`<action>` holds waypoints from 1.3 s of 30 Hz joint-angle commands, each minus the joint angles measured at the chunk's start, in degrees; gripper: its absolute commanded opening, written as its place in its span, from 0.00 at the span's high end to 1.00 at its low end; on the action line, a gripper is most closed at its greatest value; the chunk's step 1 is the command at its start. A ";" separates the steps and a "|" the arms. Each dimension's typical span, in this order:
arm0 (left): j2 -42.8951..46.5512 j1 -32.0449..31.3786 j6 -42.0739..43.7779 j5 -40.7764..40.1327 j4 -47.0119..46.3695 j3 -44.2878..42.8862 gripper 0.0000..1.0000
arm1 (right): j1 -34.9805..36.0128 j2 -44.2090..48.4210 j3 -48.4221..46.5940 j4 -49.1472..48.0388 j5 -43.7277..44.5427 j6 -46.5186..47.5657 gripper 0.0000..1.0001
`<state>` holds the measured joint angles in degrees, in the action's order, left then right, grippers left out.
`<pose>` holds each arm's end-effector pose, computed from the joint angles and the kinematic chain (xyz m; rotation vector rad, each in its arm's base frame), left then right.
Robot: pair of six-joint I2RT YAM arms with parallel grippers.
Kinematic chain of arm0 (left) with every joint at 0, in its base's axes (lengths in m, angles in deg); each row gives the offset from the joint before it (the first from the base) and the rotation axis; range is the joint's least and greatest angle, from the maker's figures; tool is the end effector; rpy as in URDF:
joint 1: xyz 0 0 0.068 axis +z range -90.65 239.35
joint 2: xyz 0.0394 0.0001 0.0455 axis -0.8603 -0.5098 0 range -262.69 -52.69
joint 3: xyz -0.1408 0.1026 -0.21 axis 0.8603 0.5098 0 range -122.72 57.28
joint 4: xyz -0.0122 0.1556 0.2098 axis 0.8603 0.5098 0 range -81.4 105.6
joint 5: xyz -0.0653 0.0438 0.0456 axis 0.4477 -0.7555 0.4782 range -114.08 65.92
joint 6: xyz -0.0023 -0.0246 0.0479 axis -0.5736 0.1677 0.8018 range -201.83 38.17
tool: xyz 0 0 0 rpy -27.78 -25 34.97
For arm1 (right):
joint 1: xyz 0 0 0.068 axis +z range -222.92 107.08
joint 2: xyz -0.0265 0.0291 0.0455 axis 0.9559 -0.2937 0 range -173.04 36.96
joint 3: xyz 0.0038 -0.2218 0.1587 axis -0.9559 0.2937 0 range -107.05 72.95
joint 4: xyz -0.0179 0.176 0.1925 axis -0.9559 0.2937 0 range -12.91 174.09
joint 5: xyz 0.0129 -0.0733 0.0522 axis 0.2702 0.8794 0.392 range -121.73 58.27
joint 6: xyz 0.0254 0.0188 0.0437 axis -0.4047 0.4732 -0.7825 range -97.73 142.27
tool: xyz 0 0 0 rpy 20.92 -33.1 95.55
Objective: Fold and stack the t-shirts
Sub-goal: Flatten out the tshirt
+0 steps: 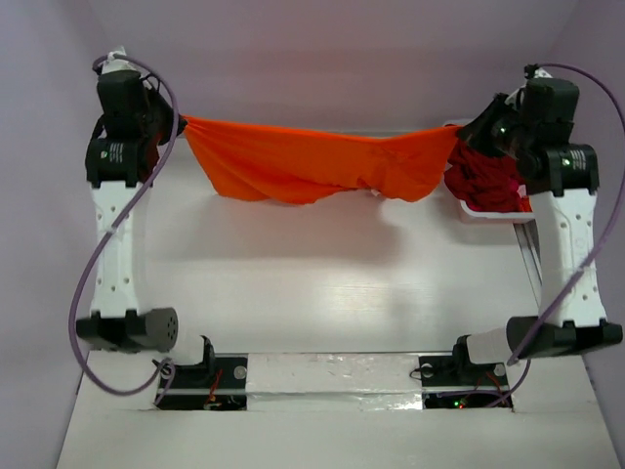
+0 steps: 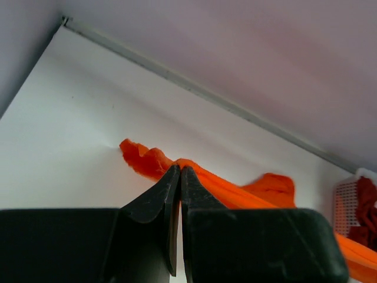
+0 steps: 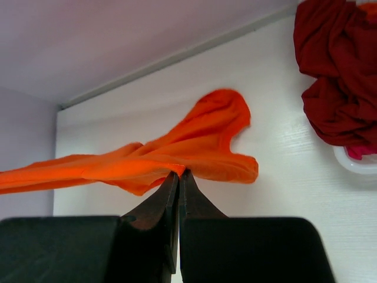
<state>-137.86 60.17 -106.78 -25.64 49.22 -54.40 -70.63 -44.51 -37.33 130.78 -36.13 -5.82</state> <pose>0.2965 0.0053 0.5130 -0.4259 1.7750 -0.2733 0.2656 0.0133 0.4991 0.4041 1.9875 0.4145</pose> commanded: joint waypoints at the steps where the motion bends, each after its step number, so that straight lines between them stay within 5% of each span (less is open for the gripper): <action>1: 8.69 0.59 -0.01 0.77 -5.63 2.16 1.00 | -0.79 7.45 -1.25 -2.37 -0.25 1.82 1.00; 15: 17.93 0.59 0.16 -1.33 -5.47 3.05 1.00 | -0.79 2.38 -18.12 0.54 4.23 4.37 1.00; 30: 12.30 1.11 -3.09 -3.10 -10.30 7.44 1.00 | -1.93 -2.99 -16.90 -3.15 5.55 3.31 1.00; 39: 20.47 1.11 -1.07 -2.83 -9.07 8.76 1.00 | -1.93 5.08 -11.63 -4.38 2.30 2.87 1.00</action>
<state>-124.00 60.30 -109.23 -27.08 43.63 -45.20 -71.47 -45.75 -49.55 131.53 -33.38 -3.13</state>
